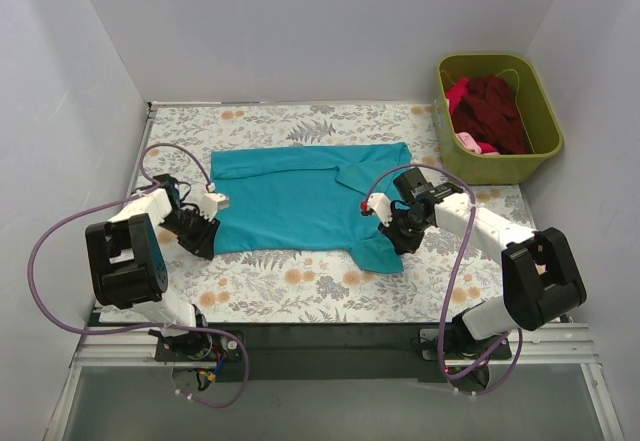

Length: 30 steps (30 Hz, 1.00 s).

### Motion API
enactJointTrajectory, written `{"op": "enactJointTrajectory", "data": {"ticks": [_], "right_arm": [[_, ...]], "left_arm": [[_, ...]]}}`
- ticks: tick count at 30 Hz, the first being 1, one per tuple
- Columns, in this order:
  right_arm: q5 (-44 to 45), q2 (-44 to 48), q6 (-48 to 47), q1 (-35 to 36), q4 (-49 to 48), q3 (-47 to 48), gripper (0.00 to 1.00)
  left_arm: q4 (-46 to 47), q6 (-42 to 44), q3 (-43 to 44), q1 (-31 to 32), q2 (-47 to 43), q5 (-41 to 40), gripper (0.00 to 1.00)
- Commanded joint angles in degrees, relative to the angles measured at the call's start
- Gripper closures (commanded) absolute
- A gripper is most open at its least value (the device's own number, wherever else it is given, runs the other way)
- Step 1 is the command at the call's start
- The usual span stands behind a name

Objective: Fold and stack the t-shirts
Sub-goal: Fold the tshirt

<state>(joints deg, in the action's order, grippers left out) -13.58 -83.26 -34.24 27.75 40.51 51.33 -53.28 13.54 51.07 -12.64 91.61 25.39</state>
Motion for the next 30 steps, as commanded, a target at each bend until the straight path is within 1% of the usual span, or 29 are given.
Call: {"op": "enactJointTrajectory", "data": {"ticks": [1,2,4,5,9,16,22,23,24,26,28,29,30], "right_arm": [[-1.3,2.3,0.4,-0.4,1.0,2.1,0.99],[-1.4,2.5,0.4,-0.4,1.1,2.1,0.99],[-2.2,3.2,0.5,-0.3,1.9,2.5,0.99],[-2.5,3.5,0.6,-0.3,2.2,2.5,0.99],[-3.1,5.1,0.6,-0.4,3.1,1.8,0.99],[-2.2,8.8,-0.2,-0.4,4.0,0.3,0.99],[-1.7,9.5,-0.4,-0.4,4.1,-0.1,0.99],[-1.8,9.4,-0.3,-0.4,4.1,-0.1,0.99],[-1.8,9.3,-0.3,-0.4,4.1,0.1,0.99],[-2.0,9.0,-0.2,-0.5,4.1,0.1,0.99],[-2.1,8.6,-0.2,-0.4,4.0,0.3,0.99],[-2.0,8.5,-0.2,-0.4,4.0,0.3,0.99],[-2.1,8.5,-0.1,-0.4,4.0,0.4,0.99]], "left_arm": [[3.1,1.7,-2.6,-0.2,0.8,-2.8,0.74],[2.8,1.8,-2.6,-0.2,0.7,-3.1,0.80],[2.2,1.8,-2.3,-0.2,0.1,-3.0,0.85],[1.5,1.8,-2.1,-0.2,-0.2,-3.0,0.90],[0.3,2.0,-2.0,-0.2,-2.0,-3.5,1.00],[-2.9,1.8,-0.1,-0.2,-4.1,-1.5,1.00],[-3.5,1.5,0.6,-0.2,-5.3,-1.2,1.00],[-3.8,1.6,0.6,-0.2,-5.0,-1.3,0.97],[-3.9,1.5,0.4,-0.2,-5.0,-1.2,0.92],[-3.3,1.2,-0.1,-0.2,-5.3,-1.2,0.75],[-2.5,0.7,-0.6,-0.1,-5.7,-1.7,0.70],[-1.4,0.4,-1.3,-0.1,-5.8,-1.8,0.66],[-0.8,0.3,-1.8,-0.1,-5.9,-2.4,0.65]]}}
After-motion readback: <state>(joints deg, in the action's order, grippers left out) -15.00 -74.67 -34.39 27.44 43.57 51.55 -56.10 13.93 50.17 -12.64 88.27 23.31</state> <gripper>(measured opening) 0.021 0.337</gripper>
